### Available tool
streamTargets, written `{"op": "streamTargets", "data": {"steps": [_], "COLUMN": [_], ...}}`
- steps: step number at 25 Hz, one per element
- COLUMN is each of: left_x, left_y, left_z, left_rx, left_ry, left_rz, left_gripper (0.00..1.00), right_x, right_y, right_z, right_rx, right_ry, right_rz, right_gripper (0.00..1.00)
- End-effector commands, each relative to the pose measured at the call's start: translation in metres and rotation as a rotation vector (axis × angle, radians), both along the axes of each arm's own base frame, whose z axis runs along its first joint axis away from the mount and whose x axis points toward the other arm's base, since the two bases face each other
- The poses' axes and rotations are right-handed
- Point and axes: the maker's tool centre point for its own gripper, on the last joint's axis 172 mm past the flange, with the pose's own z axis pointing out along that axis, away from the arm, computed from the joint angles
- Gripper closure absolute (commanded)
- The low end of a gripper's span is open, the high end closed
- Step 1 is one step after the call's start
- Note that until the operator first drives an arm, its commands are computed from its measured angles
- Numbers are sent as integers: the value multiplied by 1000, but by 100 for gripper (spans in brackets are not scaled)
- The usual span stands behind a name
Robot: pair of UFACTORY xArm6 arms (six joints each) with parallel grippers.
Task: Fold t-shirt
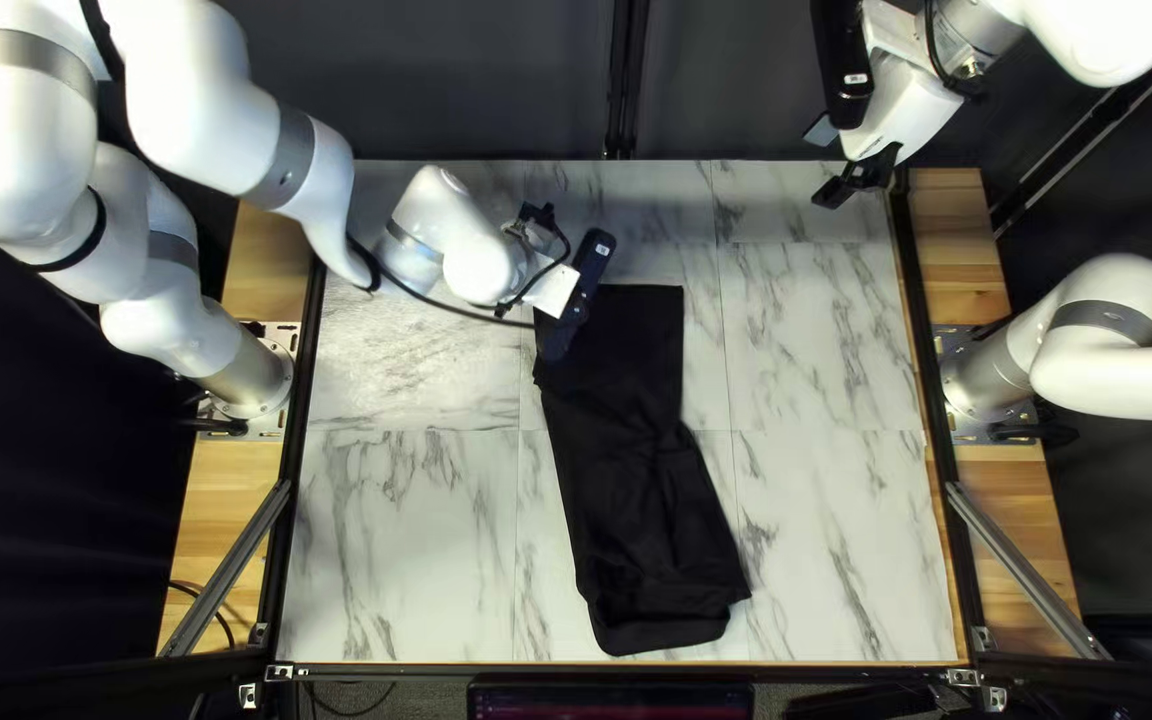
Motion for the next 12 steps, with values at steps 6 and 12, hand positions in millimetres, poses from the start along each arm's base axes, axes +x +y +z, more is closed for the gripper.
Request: {"op": "streamTargets", "data": {"steps": [6, 12], "left_x": [-25, -60], "left_y": [-11, -32], "left_z": [97, 194], "left_rx": [-70, -227], "left_ry": [-48, -107], "left_rz": [-12, -51], "left_gripper": [0, 0], "right_x": [0, 0], "right_y": [0, 0], "right_z": [0, 0], "right_rx": [0, 0], "right_ry": [0, 0], "right_rz": [0, 0], "right_gripper": [0, 0]}}
